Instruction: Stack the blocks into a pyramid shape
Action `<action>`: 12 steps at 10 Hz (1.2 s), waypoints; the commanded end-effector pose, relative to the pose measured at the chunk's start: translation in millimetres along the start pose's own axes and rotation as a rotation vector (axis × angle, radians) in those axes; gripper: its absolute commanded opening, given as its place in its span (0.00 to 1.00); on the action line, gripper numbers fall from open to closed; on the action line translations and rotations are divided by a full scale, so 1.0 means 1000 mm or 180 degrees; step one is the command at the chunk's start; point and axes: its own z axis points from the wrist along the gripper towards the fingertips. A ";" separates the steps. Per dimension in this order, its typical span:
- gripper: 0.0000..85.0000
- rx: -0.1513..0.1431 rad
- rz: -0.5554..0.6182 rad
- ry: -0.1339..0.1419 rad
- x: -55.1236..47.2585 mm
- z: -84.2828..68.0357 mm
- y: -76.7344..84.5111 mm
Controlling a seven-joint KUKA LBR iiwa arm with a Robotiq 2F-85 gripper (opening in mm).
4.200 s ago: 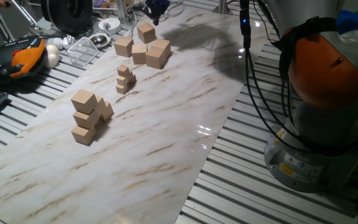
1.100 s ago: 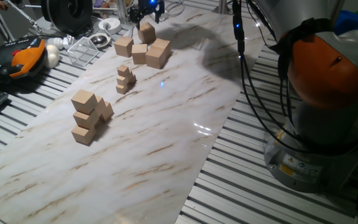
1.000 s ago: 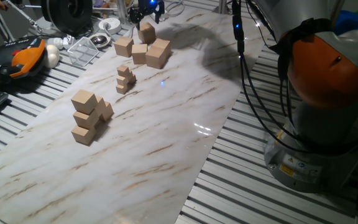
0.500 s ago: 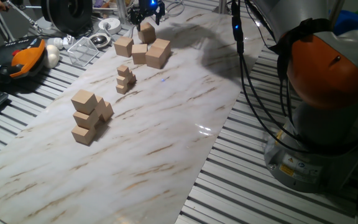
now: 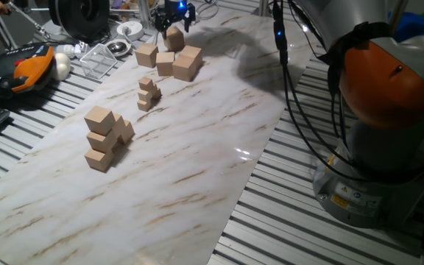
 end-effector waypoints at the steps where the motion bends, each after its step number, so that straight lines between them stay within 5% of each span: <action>1: 1.00 -0.0005 0.0001 -0.0005 0.001 0.002 0.000; 4: 1.00 -0.0007 -0.0015 0.0019 0.001 0.005 -0.001; 5: 0.80 -0.0005 -0.0038 0.0041 0.001 0.005 -0.001; 6: 0.80 -0.0008 -0.0061 0.0054 0.001 0.005 0.000; 10: 0.00 -0.0003 -0.0129 0.0073 0.001 0.000 -0.001; 12: 0.00 0.0058 -0.0133 0.0071 0.001 -0.011 -0.001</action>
